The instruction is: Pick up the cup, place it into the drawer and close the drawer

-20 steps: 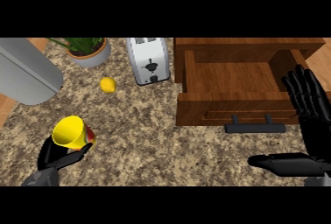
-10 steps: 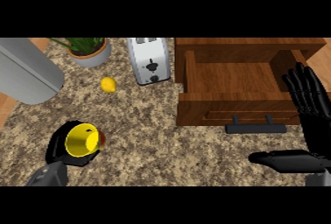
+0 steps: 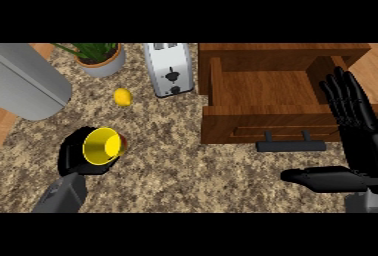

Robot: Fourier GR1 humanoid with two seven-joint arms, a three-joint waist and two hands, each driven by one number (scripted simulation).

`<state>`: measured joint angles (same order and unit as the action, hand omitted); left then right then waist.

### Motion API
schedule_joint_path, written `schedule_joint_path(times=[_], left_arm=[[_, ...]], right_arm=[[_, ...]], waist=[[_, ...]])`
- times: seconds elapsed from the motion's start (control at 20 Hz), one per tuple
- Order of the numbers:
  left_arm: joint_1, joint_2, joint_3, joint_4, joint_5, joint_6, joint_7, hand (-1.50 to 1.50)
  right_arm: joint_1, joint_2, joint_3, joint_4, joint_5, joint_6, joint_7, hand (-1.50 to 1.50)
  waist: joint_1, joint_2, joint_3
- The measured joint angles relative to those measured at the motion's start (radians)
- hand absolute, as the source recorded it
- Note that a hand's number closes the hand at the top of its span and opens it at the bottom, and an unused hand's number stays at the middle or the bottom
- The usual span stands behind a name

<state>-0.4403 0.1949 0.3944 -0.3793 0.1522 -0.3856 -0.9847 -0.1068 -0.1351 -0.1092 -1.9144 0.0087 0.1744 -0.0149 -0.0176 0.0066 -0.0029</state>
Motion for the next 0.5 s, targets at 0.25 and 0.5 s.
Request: schedule_joint_path(times=[0.25,0.5], left_arm=[[-0.033,-0.010,-0.011,-0.062,0.009,0.016,0.000,1.50],[-0.091,-0.054,-0.061,-0.169,0.003,0.035,0.049,1.50]], right_arm=[[0.014,-0.015,-0.027,0.000,-0.026,0.016,-0.001,-1.50],[0.022,-0.025,-0.047,0.003,-0.037,0.020,0.002,-1.50]], waist=[[0.005,-0.004,0.001],[0.014,-0.009,0.003]])
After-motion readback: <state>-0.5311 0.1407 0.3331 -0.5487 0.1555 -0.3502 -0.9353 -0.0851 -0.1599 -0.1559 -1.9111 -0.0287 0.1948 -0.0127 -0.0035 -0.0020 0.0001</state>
